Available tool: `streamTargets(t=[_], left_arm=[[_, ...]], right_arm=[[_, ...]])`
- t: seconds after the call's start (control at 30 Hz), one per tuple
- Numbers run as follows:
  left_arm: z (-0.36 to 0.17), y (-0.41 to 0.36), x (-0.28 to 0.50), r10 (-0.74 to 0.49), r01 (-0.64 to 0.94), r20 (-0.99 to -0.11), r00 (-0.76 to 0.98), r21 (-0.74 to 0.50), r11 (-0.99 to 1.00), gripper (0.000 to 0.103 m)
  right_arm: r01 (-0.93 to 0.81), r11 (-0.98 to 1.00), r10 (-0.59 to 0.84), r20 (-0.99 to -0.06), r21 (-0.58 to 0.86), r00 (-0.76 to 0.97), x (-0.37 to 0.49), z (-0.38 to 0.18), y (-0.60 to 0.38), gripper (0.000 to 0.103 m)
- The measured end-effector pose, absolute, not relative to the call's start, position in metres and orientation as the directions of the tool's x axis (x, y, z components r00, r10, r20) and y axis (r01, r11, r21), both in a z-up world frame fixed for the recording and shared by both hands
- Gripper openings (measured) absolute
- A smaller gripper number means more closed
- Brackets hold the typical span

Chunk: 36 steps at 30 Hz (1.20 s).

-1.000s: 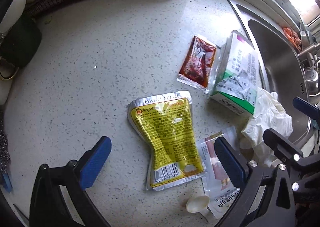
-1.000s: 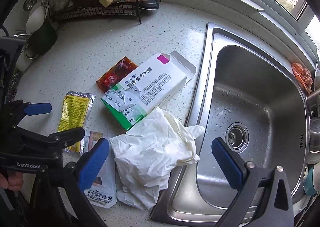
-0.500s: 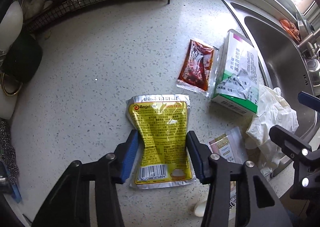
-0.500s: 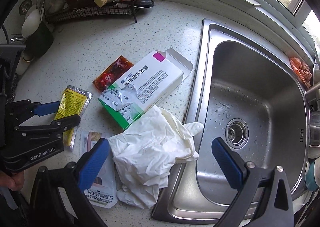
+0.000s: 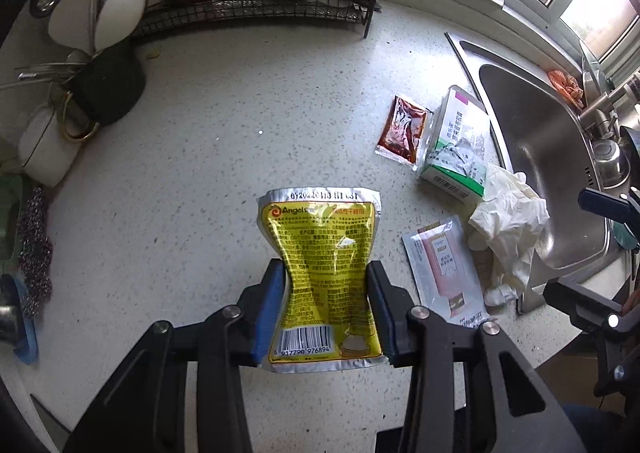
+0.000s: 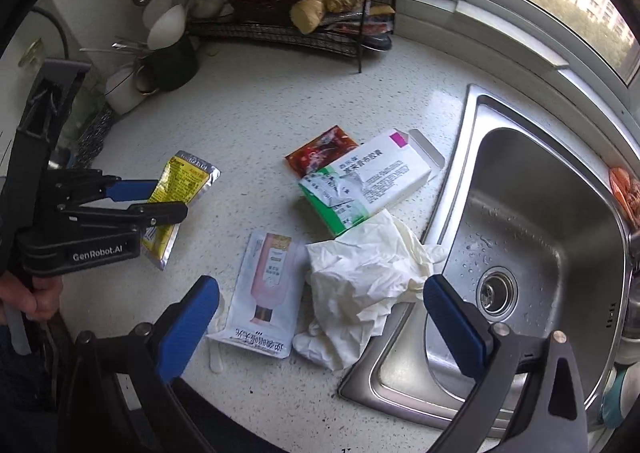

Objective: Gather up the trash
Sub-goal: 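Grasp the yellow sauce packet with the left tool and lift it, then grasp the white face-mask sachet with the right tool while the left tool holds the packet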

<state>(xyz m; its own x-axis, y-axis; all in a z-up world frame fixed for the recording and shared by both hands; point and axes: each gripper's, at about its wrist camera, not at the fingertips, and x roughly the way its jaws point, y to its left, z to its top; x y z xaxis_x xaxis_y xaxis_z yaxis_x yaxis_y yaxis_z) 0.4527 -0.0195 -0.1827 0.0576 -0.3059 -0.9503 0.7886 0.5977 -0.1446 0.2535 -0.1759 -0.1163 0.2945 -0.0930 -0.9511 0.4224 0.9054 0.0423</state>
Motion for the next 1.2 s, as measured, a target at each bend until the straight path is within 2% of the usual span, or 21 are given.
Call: streamTargets(t=[0.1,0.2,0.37,0.67,0.87,1.03,1.1,1.2], left_arm=[[-0.169,0.003,0.437,-0.332,0.775,-0.94,0.079,-0.152,0.613,0.039],[-0.164,0.016,0.418,-0.328,0.755,-0.941,0.084,-0.155,0.637,0.039],[-0.174,0.031,0.393,-0.308,0.711,-0.949,0.067,-0.171,0.682,0.039],[-0.181,0.05,0.378,-0.302,0.674,-0.952,0.046,-0.194,0.713,0.039],[-0.187,0.054,0.381,-0.298,0.66,-0.954,0.043,-0.197,0.725,0.039],[-0.186,0.058,0.382,-0.3,0.649,-0.952,0.059,-0.192,0.736,0.039],[-0.183,0.059,0.383,-0.303,0.646,-0.951,0.07,-0.188,0.74,0.039],[-0.174,0.062,0.383,-0.317,0.638,-0.944,0.092,-0.189,0.747,0.039]], right_arm=[[0.333,0.942,-0.057,-0.952,0.048,0.3,0.251,-0.116,-0.158,0.102],[0.267,0.962,-0.024,-0.957,0.057,0.288,0.249,-0.12,-0.145,0.096],[0.173,0.981,0.042,-0.963,0.091,0.265,0.248,-0.136,-0.127,0.09],[0.032,0.995,0.088,-0.982,0.095,0.167,0.259,-0.18,-0.103,0.055],[-0.005,0.995,0.097,-0.99,0.097,0.105,0.265,-0.207,-0.088,0.027],[-0.038,0.996,0.082,-0.985,0.077,0.151,0.269,-0.21,-0.075,0.006],[-0.046,0.997,0.066,-0.98,0.058,0.189,0.27,-0.205,-0.072,0.001],[-0.033,0.998,0.065,-0.969,0.059,0.24,0.271,-0.191,-0.07,0.001]])
